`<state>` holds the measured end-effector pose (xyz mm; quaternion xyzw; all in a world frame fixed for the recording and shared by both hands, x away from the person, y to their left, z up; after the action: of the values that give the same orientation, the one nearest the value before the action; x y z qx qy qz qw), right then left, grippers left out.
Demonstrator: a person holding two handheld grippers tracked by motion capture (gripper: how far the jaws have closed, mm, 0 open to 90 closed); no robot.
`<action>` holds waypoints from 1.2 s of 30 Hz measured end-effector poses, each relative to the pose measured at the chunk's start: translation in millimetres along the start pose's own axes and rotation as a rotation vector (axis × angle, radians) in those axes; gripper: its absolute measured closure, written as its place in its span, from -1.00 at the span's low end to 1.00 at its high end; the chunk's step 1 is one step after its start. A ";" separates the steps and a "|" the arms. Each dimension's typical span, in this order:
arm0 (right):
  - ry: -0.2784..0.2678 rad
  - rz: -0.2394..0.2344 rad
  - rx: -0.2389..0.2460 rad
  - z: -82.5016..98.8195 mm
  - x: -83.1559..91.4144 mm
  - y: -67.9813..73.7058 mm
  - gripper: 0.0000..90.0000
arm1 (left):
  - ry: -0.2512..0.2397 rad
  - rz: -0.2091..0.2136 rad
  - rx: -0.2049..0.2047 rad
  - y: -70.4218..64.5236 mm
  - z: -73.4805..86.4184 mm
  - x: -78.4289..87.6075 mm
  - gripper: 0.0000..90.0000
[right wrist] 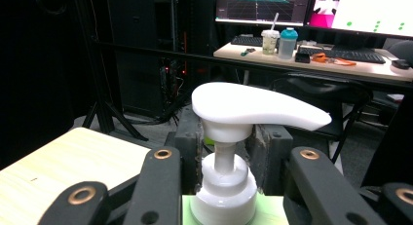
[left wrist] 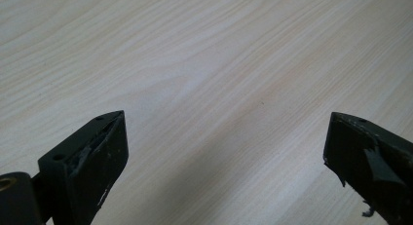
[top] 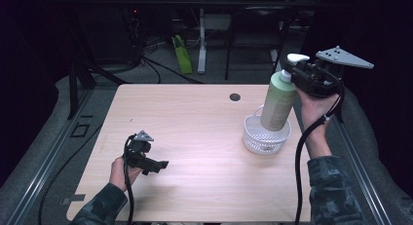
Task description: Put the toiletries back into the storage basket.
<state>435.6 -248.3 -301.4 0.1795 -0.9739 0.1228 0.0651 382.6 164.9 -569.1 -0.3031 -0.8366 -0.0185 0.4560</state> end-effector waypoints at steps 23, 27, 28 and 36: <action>0.032 0.002 -0.021 26.5 -7.6 2.1 0.52 | 0.000 -0.001 -0.001 -0.1 0.1 1.7 -0.94; 0.035 -0.002 -0.024 30.9 -9.8 3.3 0.52 | -0.003 -0.001 -0.003 -0.4 -0.2 2.1 -0.94; 0.037 -0.002 -0.022 31.7 -10.1 3.7 0.52 | -0.004 -0.001 -0.003 -0.3 -0.2 2.2 -0.94; 0.031 -0.003 -0.017 37.4 -12.0 7.4 0.52 | -0.001 -0.002 -0.005 -0.2 -0.4 0.9 -0.94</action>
<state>440.9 -247.4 -341.0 0.1784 -0.9735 0.1173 0.0818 382.4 165.1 -568.1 -0.3034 -0.8370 -0.0210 0.4549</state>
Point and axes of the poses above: each handheld gripper's, and its own axes: x roughly backward along the jaws, z roughly out of its underside, y roughly to its left, the point moved 7 cm from there along -x, roughly forward along the jaws, and after that the axes turned 12 degrees about x, right-handed, at the moved point
